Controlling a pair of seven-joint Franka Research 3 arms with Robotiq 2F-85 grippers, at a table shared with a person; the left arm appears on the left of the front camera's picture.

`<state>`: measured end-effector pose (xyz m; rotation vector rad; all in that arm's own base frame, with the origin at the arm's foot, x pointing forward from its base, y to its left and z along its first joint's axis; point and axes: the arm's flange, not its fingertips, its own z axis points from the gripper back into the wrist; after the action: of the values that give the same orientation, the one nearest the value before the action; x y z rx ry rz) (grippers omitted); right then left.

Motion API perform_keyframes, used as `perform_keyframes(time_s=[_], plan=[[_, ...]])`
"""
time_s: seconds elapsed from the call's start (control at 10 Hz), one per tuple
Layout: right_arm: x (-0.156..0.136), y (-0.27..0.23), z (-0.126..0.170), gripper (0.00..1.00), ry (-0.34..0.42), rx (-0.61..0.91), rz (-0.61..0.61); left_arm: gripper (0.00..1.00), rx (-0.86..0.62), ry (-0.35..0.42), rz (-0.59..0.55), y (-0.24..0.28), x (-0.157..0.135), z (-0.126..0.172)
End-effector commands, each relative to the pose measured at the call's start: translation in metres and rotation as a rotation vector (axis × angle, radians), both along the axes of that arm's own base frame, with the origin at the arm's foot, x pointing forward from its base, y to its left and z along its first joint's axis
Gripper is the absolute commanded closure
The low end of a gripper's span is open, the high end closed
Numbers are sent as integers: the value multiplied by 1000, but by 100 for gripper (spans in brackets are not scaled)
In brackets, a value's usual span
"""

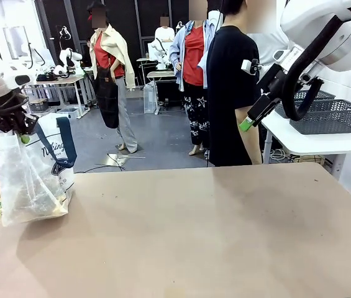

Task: Transfer purchased items from the store into the shopping bag.
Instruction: Move the Reusable shopping bag to the right side of the table.

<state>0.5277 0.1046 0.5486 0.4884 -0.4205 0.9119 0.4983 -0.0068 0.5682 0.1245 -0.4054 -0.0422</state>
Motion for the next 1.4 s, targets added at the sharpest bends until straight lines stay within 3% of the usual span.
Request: perform_keyframes(time_s=[0.0,0.5,1.1,1.2,1.3], plan=[[3,2,3,0,14,-11,-7,100,-27,-41,-54,11,2,-2],[3,2,3,0,14,-11,-7,100,-32,0,-67,26,2,-19],[3,2,3,0,14,-11,-7,100,-22,9,-46,20,2,-19],[3,2,3,0,14,-11,-7,97,-21,10,-48,19,2,-19],[3,2,3,0,14,-11,-7,77,-25,13,-48,19,0,-18]])
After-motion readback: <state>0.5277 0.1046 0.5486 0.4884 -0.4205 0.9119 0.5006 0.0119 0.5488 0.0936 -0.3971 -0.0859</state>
